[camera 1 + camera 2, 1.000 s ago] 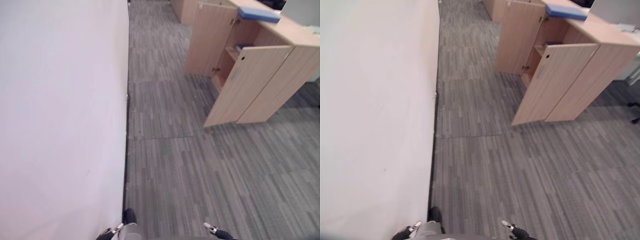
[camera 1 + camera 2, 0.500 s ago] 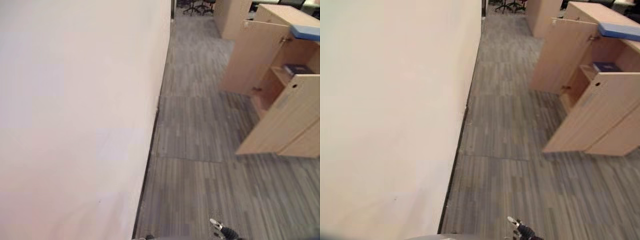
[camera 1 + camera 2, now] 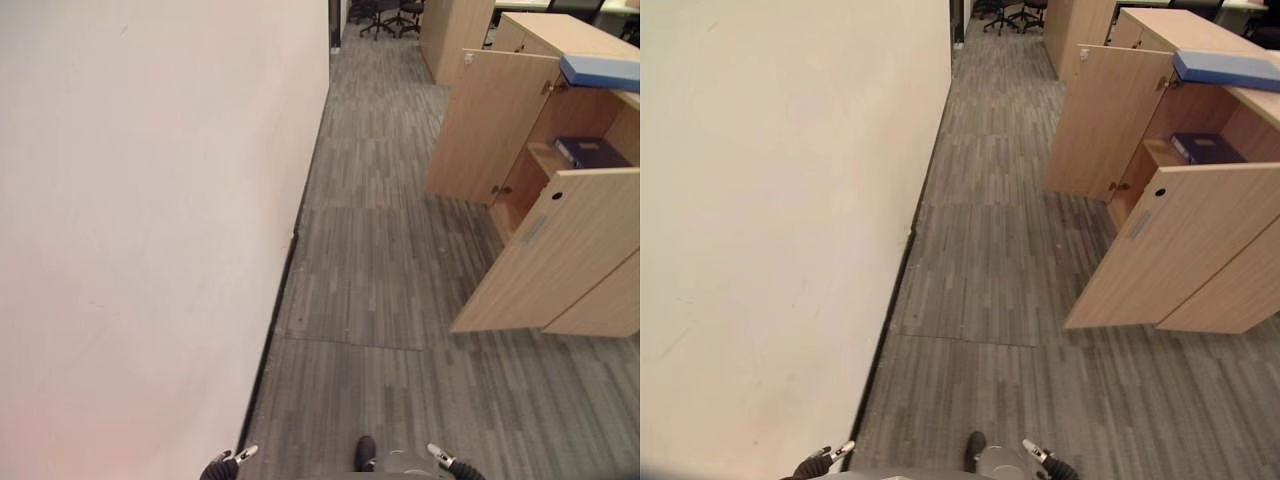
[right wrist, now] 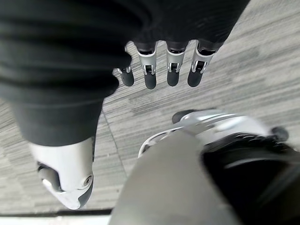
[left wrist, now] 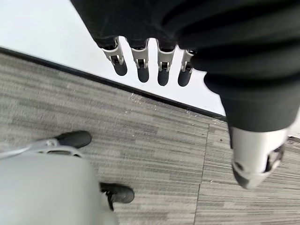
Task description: Put the empty folder in the office cabinet
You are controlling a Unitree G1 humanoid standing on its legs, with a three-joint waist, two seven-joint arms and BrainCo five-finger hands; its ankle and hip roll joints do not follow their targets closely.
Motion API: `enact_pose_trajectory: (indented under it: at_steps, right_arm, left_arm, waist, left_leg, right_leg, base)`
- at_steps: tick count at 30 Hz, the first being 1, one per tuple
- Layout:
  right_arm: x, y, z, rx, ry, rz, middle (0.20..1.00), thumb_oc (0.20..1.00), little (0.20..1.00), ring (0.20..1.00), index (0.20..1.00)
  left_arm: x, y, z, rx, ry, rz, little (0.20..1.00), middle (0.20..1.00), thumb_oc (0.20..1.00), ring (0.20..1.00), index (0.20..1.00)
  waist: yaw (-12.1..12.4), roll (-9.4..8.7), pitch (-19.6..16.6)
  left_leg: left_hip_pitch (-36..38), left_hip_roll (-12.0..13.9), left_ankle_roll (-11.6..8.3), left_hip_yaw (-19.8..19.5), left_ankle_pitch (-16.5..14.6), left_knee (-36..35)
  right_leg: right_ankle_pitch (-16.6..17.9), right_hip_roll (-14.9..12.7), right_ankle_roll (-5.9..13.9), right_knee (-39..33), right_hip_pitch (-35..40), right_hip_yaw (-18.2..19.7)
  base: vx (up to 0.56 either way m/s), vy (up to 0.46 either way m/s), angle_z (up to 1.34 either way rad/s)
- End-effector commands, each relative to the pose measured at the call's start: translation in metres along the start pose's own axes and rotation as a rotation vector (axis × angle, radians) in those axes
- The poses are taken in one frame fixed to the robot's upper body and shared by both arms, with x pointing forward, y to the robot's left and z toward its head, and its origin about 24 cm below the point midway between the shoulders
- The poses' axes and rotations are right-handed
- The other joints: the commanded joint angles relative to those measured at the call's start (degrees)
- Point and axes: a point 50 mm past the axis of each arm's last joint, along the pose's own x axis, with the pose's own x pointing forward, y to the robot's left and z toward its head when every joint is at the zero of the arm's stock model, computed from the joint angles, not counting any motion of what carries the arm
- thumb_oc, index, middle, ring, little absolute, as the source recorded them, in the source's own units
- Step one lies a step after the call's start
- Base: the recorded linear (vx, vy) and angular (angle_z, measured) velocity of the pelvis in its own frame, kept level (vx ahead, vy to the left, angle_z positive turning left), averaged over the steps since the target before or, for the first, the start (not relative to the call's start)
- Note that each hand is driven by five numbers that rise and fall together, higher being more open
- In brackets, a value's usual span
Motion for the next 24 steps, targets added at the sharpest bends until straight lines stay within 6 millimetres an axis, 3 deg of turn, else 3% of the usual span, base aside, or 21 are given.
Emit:
enact_pose_trajectory:
  at_steps: [1,4,6,7,9,10,11,12,15,16,17,19,22,24]
  right_arm:
    - [0.006,0.016,0.007,0.018,-0.008,0.051,1.0,1.0,1.0,1.0,1.0]
    - [0.004,0.009,0.003,0.042,0.002,0.027,1.0,1.0,1.0,1.0,1.0]
    - [0.003,0.004,0.007,0.059,-0.008,0.012,1.0,1.0,1.0,1.0,1.0]
    - [0.003,0.003,0.008,0.054,-0.008,0.009,1.0,1.0,1.0,1.0,1.0]
    - [0.003,-0.001,0.012,0.018,-0.005,-0.005,1.0,1.0,1.0,1.0,1.0]
    - [0.003,-0.001,0.012,0.004,0.0,-0.009,1.0,1.0,1.0,1.0,1.0]
    - [0.002,-0.005,0.014,-0.03,0.007,-0.026,1.0,1.0,1.0,1.0,1.0]
    - [0.002,-0.005,0.014,-0.03,0.007,-0.026,1.0,1.0,1.0,1.0,1.0]
    - [0.0,-0.011,0.011,-0.053,0.023,-0.044,1.0,1.0,1.0,1.0,1.0]
    - [0.0,-0.011,0.009,-0.068,0.028,-0.039,1.0,1.0,1.0,1.0,1.0]
    - [0.0,-0.011,0.009,-0.068,0.028,-0.039,1.0,1.0,1.0,1.0,1.0]
    - [-0.001,-0.014,0.005,-0.072,0.03,-0.047,1.0,1.0,1.0,1.0,1.0]
    - [-0.003,-0.016,0.0,-0.073,0.047,-0.053,1.0,1.0,1.0,1.0,1.0]
    - [-0.004,-0.018,-0.007,-0.081,0.077,-0.051,1.0,1.0,1.0,1.0,1.0]
  left_arm:
    - [0.0,0.008,0.0,0.022,0.004,0.014,1.0,1.0,1.0,1.0,1.0]
    - [0.001,0.005,0.004,0.029,-0.004,0.009,1.0,1.0,1.0,1.0,1.0]
    - [0.003,0.001,0.018,0.031,-0.046,-0.004,1.0,1.0,1.0,1.0,1.0]
    - [0.004,0.0,0.024,0.029,-0.063,-0.006,1.0,1.0,1.0,1.0,1.0]
    - [0.005,-0.002,0.036,0.079,-0.1,-0.02,1.0,1.0,1.0,1.0,1.0]
    - [0.005,-0.005,0.036,0.111,-0.102,-0.031,1.0,1.0,1.0,1.0,1.0]
    - [0.005,-0.009,0.035,0.115,-0.104,-0.044,1.0,1.0,1.0,1.0,1.0]
    - [0.005,-0.009,0.035,0.115,-0.104,-0.044,1.0,1.0,1.0,1.0,1.0]
    - [0.004,-0.004,0.029,0.06,-0.092,-0.022,1.0,1.0,1.0,1.0,1.0]
    - [0.004,-0.001,0.029,0.037,-0.09,-0.012,1.0,1.0,1.0,1.0,1.0]
    - [0.004,-0.001,0.029,0.037,-0.09,-0.012,1.0,1.0,1.0,1.0,1.0]
    - [0.004,0.0,0.027,0.009,-0.089,0.002,1.0,1.0,1.0,1.0,1.0]
    - [0.003,0.0,0.024,-0.012,-0.08,0.005,1.0,1.0,1.0,1.0,1.0]
    - [0.002,0.002,0.011,-0.038,-0.04,0.014,1.0,1.0,1.0,1.0,1.0]
  waist:
    - [0.16,-1.28,-0.71]
    - [-0.44,-0.74,-0.83]
    - [-1.33,-1.31,-1.0]
    - [-1.42,-1.63,-1.03]
    - [-0.36,-3.64,0.97]
    - [-0.06,-3.84,1.45]
    - [0.85,-3.7,2.2]
    - [0.88,-3.65,2.2]
    - [2.22,-3.83,2.15]
    - [2.83,-3.53,1.72]
    - [2.82,-3.61,1.77]
    - [3.27,-2.66,1.87]
    - [3.52,-2.36,1.99]
    - [4.46,-1.0,0.78]
  left_leg:
    - [1.55,-7.95,2.06,-0.11,1.52,-4.27]
    - [2.84,-5.85,0.5,0.36,0.97,-3.66]
    - [0.5,-2.19,-2.56,1.68,1.25,5.49]
    - [-0.73,-0.79,-3.73,2.23,2.64,9.8]
    - [-10.05,5.37,-6.87,3.49,14.64,36.68]
    - [-11.91,6.79,-6.67,4.79,15.38,40.5]
    - [-17.01,10.28,-5.75,7.12,12.9,40.77]
    - [-17.04,10.34,-5.73,7.14,12.82,40.85]
    - [-21.17,8.45,-4.11,5.7,11.33,26.74]
    - [-21.68,6.46,-4.03,2.73,15.52,12.16]
    - [-21.43,6.32,-4.02,2.79,15.72,11.79]
    - [-23.0,8.44,-5.88,0.78,22.07,-0.67]
    - [-23.66,9.53,-6.38,2.45,22.55,-4.27]
    - [-23.03,9.79,-7.01,1.42,23.0,-4.27]
  right_leg:
    - [14.82,-6.97,10.22,-14.88,2.37,2.12]
    - [12.1,-5.98,8.97,-12.33,2.42,1.78]
    - [9.28,-4.99,7.3,-11.33,4.2,0.87]
    - [8.13,-4.27,6.44,-11.42,5.43,0.69]
    - [4.08,-1.43,1.84,-12.28,11.41,1.2]
    - [3.17,-0.83,1.03,-12.55,12.67,1.79]
    - [0.36,-0.19,0.57,-12.05,15.62,3.69]
    - [0.34,-0.15,0.57,-12.01,15.59,3.72]
    - [-0.66,-1.0,1.66,-12.56,17.04,5.39]
    - [-0.62,-1.33,2.29,-12.98,17.34,6.13]
    - [-0.64,-1.42,2.31,-12.98,17.42,6.13]
    - [-2.22,-0.85,2.75,-13.03,20.03,7.01]
    - [-3.66,-1.12,3.32,-12.53,22.24,7.24]
    - [-5.26,-1.38,4.12,-12.0,24.86,9.36]
  base:
    - [0.27,-0.172,-0.04]
    - [0.26,-0.206,-0.02]
    - [0.28,-0.316,-0.04]
    - [0.3,-0.419,0.14]
    - [0.34,-0.517,0.0]
    - [0.42,-0.379,-0.64]
    - [0.29,-0.167,-0.91]
    - [0.3,-0.102,-0.93]
    - [0.19,0.055,-1.1]
    - [0.18,0.102,-0.8]
    - [0.21,0.1,-0.61]
    - [0.35,0.078,-0.39]
    - [0.3,0.07,-0.17]
    - [0.54,0.17,0.12]
